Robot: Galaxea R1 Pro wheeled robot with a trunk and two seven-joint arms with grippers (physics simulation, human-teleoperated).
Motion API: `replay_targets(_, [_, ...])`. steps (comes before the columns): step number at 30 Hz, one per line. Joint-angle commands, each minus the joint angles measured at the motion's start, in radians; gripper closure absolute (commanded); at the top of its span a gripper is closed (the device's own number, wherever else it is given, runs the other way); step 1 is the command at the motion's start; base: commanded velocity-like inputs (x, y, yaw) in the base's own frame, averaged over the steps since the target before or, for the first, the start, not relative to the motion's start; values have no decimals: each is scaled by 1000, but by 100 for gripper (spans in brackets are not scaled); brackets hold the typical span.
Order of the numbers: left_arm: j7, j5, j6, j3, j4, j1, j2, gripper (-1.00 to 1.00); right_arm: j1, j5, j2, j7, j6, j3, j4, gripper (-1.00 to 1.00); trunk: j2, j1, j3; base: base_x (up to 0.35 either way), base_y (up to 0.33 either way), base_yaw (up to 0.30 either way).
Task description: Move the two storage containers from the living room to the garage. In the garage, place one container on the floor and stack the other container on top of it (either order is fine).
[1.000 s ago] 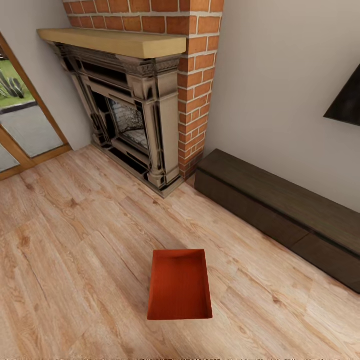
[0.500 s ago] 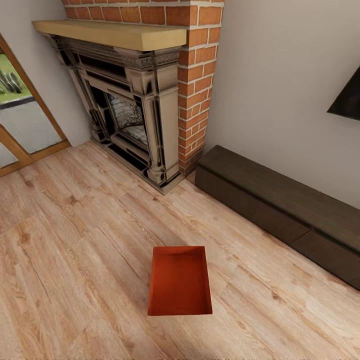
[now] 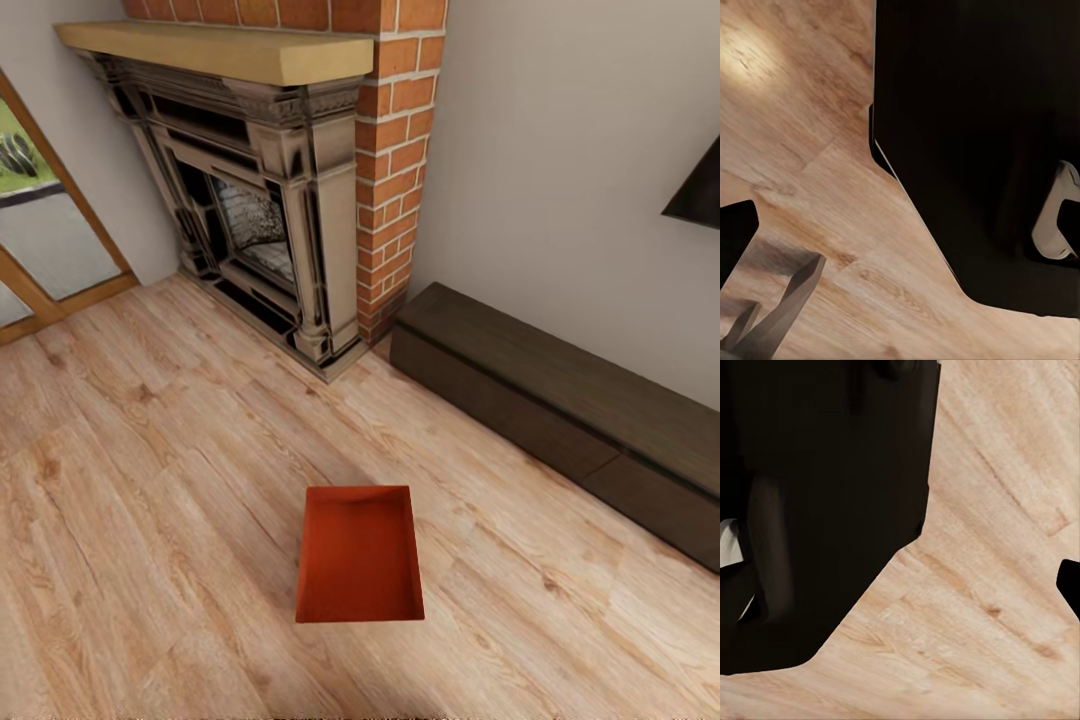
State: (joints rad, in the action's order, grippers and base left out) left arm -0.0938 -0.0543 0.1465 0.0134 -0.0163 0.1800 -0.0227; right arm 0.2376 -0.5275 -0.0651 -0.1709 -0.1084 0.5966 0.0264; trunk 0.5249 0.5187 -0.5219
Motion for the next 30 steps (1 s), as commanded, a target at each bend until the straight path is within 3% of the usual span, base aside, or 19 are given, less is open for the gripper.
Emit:
replay_targets(1, [-1,-6,4,1,1,0,0,-100,1,-9,-1,-1,-5,9,3,-100,1,0,-3,0,0,0])
replay_targets(30, [-1,-6,4,0,1,0,0,-100,1,-9,-1,-1,-5,9,2,-100,1,0,-49,0,0,0])
